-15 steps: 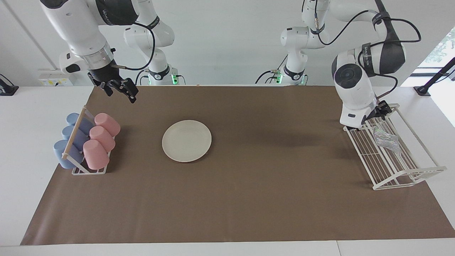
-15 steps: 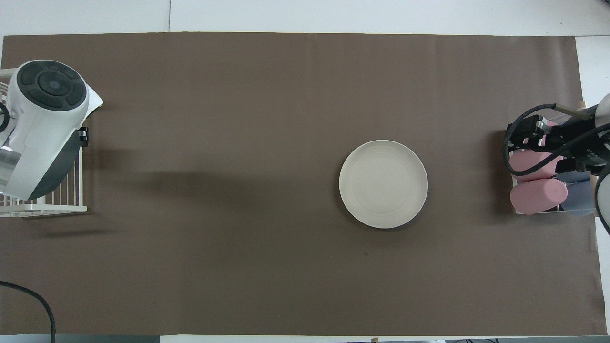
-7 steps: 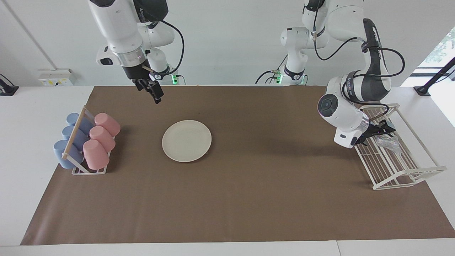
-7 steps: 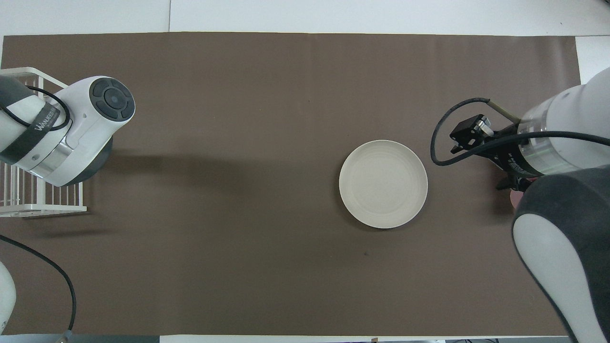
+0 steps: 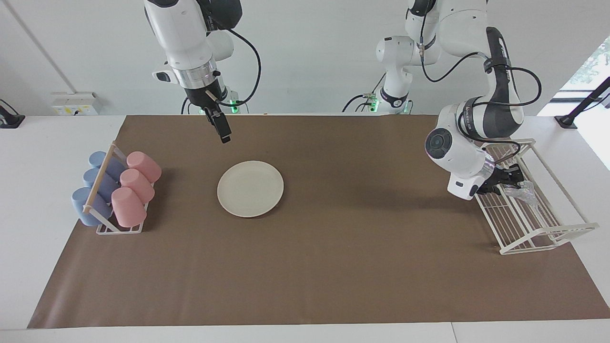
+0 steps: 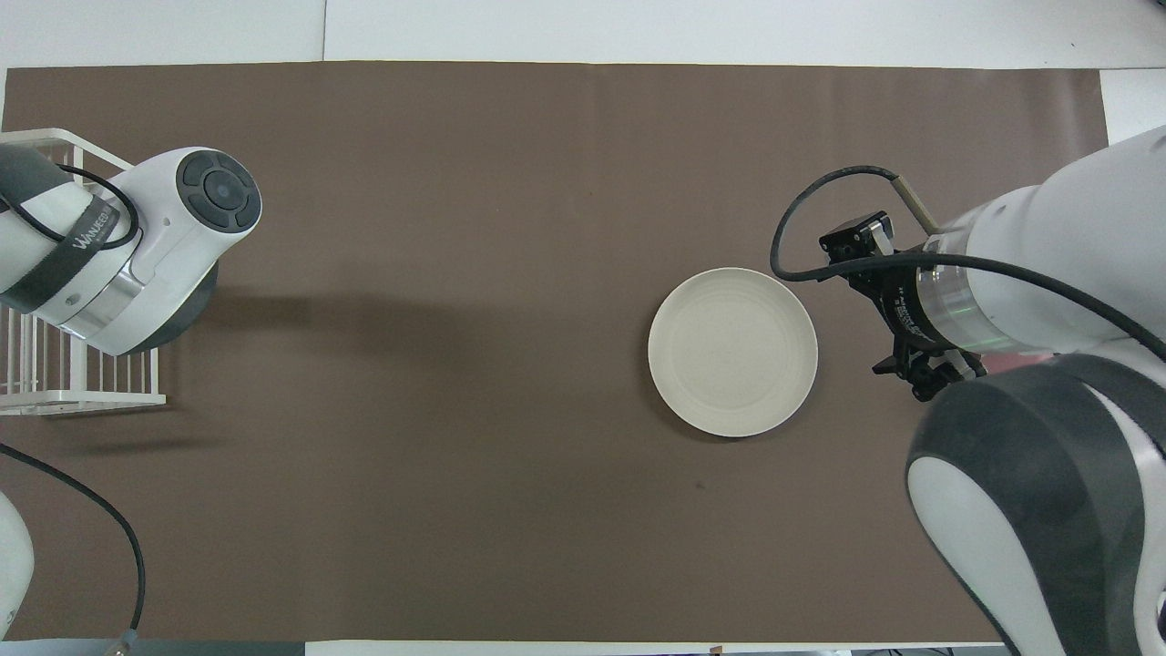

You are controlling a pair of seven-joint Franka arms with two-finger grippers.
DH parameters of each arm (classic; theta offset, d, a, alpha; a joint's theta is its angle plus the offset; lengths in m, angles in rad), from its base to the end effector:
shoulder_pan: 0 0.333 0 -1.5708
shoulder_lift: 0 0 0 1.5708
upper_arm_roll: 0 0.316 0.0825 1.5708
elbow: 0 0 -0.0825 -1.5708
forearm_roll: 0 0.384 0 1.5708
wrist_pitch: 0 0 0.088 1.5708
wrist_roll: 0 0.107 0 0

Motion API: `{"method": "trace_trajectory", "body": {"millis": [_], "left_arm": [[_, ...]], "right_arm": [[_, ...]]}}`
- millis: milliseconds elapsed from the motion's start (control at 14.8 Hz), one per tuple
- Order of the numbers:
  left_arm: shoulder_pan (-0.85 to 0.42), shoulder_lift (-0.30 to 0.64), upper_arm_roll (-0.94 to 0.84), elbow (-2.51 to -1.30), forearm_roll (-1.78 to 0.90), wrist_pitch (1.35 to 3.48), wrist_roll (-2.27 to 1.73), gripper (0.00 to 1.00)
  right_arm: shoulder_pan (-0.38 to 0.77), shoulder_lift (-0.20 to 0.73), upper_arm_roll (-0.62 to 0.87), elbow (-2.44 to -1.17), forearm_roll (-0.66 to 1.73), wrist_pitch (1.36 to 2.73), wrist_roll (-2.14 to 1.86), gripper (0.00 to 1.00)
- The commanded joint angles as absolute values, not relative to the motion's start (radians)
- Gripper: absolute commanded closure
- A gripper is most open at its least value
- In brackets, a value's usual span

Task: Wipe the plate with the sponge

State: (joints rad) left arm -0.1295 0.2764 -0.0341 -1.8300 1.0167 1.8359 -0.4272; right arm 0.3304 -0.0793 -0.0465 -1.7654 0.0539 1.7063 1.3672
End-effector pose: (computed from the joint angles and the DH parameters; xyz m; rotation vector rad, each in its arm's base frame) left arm 0.6166 -0.0313 0.3950 -2.1798 0.1821 -0.0425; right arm 0.5156 0.1548 0.5872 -2.6405 1.6007 0.0438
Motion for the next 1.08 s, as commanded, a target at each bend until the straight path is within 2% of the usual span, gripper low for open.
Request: {"method": "trace_trajectory", "body": {"millis": [0, 270, 540, 810, 1013], "left_arm": [[-0.132, 0.267, -0.026, -1.832, 1.034, 1.838, -0.436, 1.0], [-0.132, 0.267, -0.026, -1.807, 1.034, 1.835, -0.419, 1.0], [-0.123, 0.246, -0.029, -1.692, 0.976, 1.751, -0.274, 1.0], [-0.118, 0.235, -0.015, -1.468, 0.573, 1.564, -0.193, 1.0], [-0.058, 0.224, -0.017, -1.407, 0.248, 1.45, -0.193, 1.0]], "right_arm": [[0.351, -0.121, -0.044, -1.835, 0.064, 1.759, 1.437, 0.0], [0.376, -0.109, -0.043, -1.853, 0.064, 1.807, 1.496, 0.0], [0.437, -0.063, -0.043, -1.852, 0.064, 1.833, 1.563, 0.0], [0.451, -0.043, -0.043, -1.85, 0.064, 1.868, 1.614, 0.0], [0.459, -0.019, -0.041, -1.845, 0.064, 1.878, 1.624, 0.0]]}}
